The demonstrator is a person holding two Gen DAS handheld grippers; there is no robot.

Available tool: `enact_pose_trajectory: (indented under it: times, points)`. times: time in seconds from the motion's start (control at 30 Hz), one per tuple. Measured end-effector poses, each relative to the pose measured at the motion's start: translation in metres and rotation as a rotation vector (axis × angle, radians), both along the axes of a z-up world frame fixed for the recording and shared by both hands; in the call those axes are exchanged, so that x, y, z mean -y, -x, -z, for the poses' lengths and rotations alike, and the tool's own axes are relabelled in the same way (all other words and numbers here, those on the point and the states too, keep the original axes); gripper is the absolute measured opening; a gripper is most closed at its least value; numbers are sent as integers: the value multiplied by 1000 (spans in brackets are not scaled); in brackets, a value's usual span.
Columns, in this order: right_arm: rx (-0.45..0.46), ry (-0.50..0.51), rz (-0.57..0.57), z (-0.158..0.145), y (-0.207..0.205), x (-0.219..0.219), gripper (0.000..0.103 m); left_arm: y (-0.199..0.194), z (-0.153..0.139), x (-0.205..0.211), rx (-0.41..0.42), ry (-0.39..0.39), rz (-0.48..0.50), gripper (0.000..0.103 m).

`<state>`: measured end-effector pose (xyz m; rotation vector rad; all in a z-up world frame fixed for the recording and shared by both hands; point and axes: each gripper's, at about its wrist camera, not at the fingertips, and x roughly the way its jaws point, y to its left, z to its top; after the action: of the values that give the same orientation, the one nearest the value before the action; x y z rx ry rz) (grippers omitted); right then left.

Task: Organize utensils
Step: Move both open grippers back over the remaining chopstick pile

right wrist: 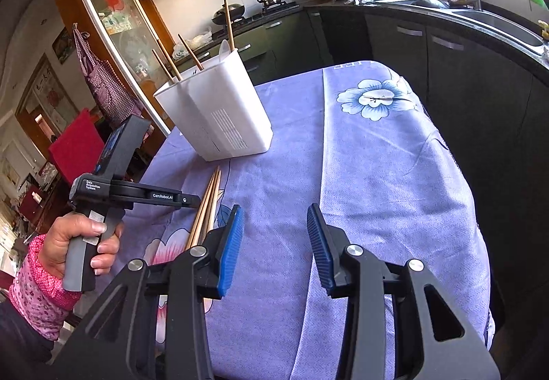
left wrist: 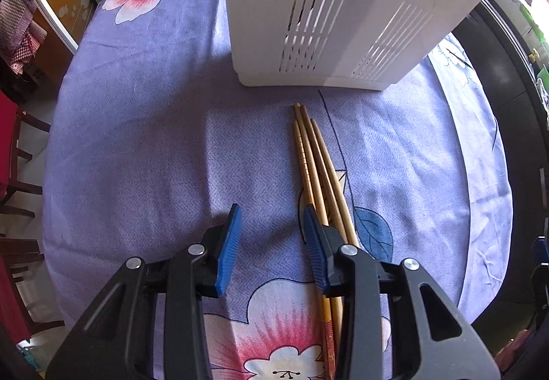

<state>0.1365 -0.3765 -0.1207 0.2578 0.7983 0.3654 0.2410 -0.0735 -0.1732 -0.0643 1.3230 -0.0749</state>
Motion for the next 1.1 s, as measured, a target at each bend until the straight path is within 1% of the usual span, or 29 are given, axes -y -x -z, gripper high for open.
enact_pose_trajectory:
  times: [0.13,0.37,0.57,0.6,0.67,0.73,0.93,1.1]
  points:
    - [-11,-16,1,5,-2,4,39,0,-6,2,12,2,-1,35]
    - [-20,-37,3,9,-1,9,39,0,5,17,-14,-49,22,35]
    - [-26,-47,12,11,-2,13,39,-4,6,27,-11,-82,31,35]
    - [-28,-47,11,12,-2,13,39,-5,6,28,-6,-85,35,32]
    - [-35,-41,8,16,-3,12,39,-6,6,30,0,-79,42,9]
    - [-43,-36,2,18,-6,8,39,-6,5,25,-1,-39,36,6]
    - [-54,0,-31,22,-19,-17,39,9,-21,6,135,-6,34,6]
    - [-39,74,-105,25,-39,-68,39,29,-44,-11,224,35,47,6]
